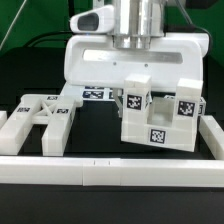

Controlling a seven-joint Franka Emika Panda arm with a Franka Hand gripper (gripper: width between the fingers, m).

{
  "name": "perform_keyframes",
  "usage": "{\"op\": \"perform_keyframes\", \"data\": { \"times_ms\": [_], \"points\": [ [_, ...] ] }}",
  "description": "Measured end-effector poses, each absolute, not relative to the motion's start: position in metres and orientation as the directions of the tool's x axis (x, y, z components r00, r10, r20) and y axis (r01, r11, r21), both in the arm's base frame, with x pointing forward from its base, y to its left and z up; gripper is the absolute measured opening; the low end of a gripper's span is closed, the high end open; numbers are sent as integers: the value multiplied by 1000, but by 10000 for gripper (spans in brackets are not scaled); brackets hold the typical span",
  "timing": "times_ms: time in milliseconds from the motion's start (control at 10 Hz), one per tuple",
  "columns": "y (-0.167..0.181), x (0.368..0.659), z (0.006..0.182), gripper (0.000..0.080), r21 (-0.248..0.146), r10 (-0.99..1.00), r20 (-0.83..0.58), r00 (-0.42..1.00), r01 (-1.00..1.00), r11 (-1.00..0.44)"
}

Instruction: Assemble chair

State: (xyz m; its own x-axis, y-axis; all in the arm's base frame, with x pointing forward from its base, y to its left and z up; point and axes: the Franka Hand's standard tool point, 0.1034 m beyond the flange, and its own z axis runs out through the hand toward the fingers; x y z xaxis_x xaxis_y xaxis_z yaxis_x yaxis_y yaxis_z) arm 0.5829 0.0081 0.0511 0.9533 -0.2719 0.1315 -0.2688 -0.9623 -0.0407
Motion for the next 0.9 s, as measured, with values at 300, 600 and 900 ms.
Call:
{"op": "perform_keyframes", "data": {
  "times_ms": [300, 600, 900],
  "points": [
    [3, 581, 55, 33, -52, -150, -42, 988, -152, -987],
    [2, 577, 73, 33, -76, -129, -251, 959, -153, -985],
    [0, 571, 68, 33, -77, -104, -414, 904, -148, -986]
  ]
}}
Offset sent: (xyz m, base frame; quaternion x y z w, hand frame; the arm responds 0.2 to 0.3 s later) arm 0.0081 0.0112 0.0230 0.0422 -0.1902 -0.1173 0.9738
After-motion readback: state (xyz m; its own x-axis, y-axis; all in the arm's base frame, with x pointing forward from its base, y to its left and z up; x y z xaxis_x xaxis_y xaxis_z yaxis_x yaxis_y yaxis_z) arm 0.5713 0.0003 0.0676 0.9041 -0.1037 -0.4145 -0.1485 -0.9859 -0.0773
